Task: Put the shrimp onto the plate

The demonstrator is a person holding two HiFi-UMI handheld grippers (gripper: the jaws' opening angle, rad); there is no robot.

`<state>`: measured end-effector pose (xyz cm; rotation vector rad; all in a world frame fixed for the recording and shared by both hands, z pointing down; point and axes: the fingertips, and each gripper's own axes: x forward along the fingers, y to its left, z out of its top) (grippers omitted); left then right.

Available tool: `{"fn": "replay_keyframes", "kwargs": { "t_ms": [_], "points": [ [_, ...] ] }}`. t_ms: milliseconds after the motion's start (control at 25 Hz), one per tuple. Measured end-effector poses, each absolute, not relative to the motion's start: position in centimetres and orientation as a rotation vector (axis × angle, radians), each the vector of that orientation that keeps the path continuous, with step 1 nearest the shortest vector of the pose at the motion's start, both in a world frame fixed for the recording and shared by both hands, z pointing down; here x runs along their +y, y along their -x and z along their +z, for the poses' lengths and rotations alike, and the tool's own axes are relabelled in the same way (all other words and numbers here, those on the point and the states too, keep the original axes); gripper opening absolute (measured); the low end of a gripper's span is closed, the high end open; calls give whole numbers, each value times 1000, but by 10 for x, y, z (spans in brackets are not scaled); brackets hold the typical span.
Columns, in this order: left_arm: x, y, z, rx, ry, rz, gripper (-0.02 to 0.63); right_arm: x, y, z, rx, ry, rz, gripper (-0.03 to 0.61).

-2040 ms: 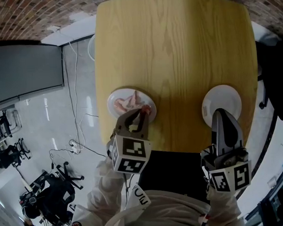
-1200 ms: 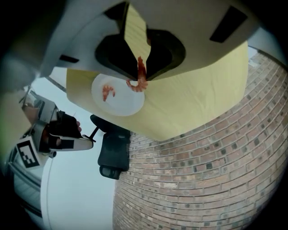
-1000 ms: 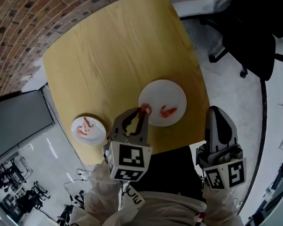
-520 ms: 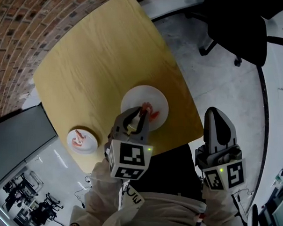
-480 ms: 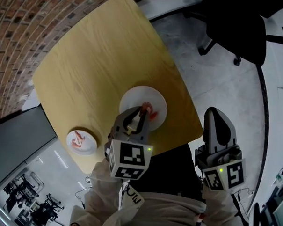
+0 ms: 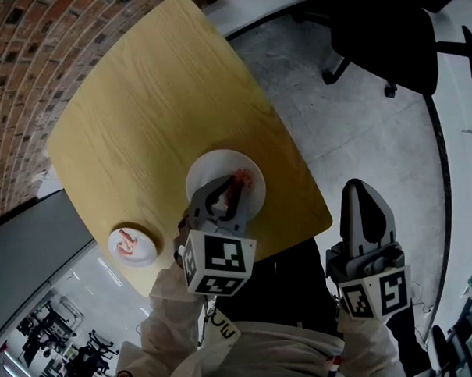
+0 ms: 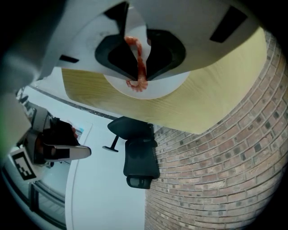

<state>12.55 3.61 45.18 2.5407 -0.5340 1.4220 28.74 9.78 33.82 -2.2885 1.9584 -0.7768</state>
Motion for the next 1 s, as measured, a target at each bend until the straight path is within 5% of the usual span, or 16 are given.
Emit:
{"fn": "replay_keyframes", "kwargs": {
  "t_ms": [1000],
  "points": [
    [31, -83, 429, -711, -2486, 1303, 67, 75, -245, 329, 2130, 2177, -766, 25]
  ]
}}
